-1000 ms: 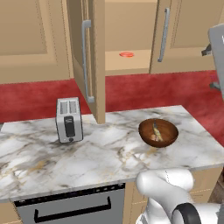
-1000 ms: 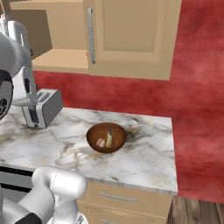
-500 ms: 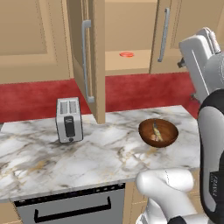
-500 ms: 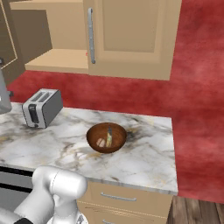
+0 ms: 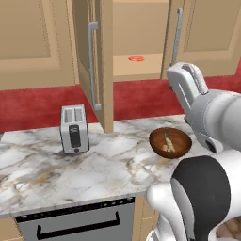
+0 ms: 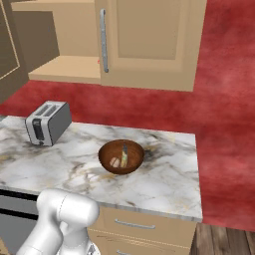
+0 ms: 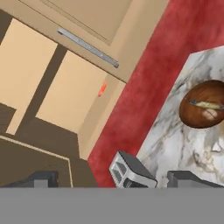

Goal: Open the cabinet. Pick the tangerine and banana from the cabinet and place them into the bowl. Then close the cabinet.

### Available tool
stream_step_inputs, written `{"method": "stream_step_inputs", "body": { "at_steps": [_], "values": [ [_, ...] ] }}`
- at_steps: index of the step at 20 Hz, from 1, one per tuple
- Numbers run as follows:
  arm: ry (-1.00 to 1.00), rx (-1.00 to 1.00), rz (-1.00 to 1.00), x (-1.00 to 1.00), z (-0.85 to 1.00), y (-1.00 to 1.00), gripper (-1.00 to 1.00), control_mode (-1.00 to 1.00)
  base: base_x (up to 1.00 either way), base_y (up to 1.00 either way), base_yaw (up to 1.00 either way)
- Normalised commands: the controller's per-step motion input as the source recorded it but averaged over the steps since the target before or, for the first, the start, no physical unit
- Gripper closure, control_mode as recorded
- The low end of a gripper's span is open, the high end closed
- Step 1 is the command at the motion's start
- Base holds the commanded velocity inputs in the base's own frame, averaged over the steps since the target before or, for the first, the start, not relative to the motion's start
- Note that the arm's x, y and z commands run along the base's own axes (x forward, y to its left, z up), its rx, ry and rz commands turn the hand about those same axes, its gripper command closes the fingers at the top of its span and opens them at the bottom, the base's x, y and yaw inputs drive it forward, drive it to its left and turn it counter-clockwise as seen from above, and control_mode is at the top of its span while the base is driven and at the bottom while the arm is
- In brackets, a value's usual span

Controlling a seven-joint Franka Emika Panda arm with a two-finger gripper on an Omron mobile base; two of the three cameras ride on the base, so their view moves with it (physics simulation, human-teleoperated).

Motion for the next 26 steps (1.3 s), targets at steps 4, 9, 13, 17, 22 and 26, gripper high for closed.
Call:
{"method": "stream_step_inputs", "body": {
  "at_steps": [4, 9, 13, 17, 22, 26],
  "values": [
    [-0.16, -0.06, 0.0, -0.25, -0.01, 0.51, -1.0, -1.0, 0.0, 0.0, 0.0],
    [-0.13, -0.04, 0.0, -0.21, 0.0, 0.55, -1.0, -1.0, 0.0, 0.0, 0.0],
    [-0.02, -0.01, 0.0, -0.02, 0.0, 0.49, -1.0, -1.0, 0.0, 0.0, 0.0],
    [0.0, 0.0, -0.03, 0.0, -0.04, 0.46, -1.0, -1.0, 0.0, 0.0, 0.0],
    [0.0, 0.0, -0.03, 0.0, -0.08, 0.51, -1.0, -1.0, 0.0, 0.0, 0.0],
    [0.0, 0.0, -0.05, 0.0, -0.01, 0.41, -1.0, -1.0, 0.0, 0.0, 0.0]
  ]
}}
